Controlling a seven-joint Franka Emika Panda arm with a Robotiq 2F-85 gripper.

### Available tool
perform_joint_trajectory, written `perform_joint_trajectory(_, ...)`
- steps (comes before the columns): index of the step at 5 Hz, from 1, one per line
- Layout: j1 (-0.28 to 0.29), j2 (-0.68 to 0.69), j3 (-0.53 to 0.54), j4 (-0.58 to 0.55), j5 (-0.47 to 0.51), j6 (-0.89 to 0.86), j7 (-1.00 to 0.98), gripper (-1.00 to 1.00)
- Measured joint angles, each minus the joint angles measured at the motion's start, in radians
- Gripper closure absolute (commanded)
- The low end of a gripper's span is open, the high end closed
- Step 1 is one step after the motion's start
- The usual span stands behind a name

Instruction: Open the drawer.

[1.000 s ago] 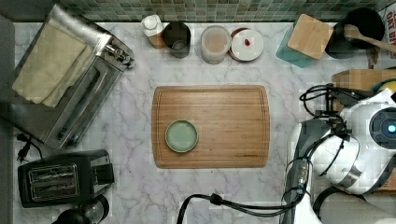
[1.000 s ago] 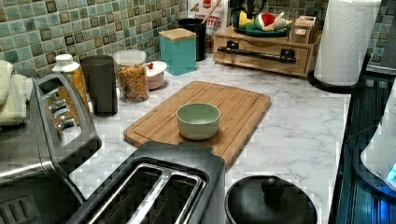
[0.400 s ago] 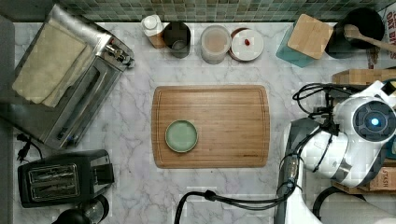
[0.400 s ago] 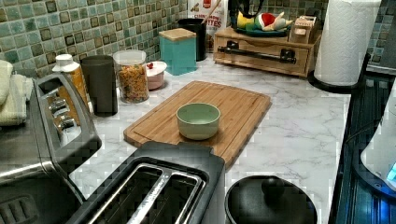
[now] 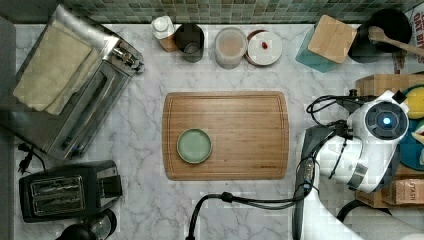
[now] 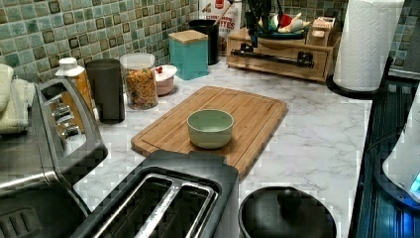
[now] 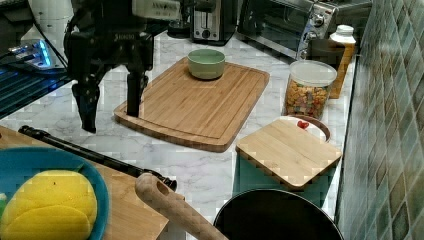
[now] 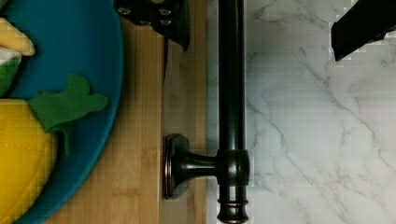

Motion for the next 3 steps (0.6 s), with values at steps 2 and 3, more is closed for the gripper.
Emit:
perform_joint_trajectory(2, -0.005, 0.031, -0.002, -0.027, -0.010, 0.077, 0.002, -1.00)
perform_joint_trajectory(3, -0.005, 0.063, -0.004, -0.027, -0.004, 0.112, 0.002, -1.00)
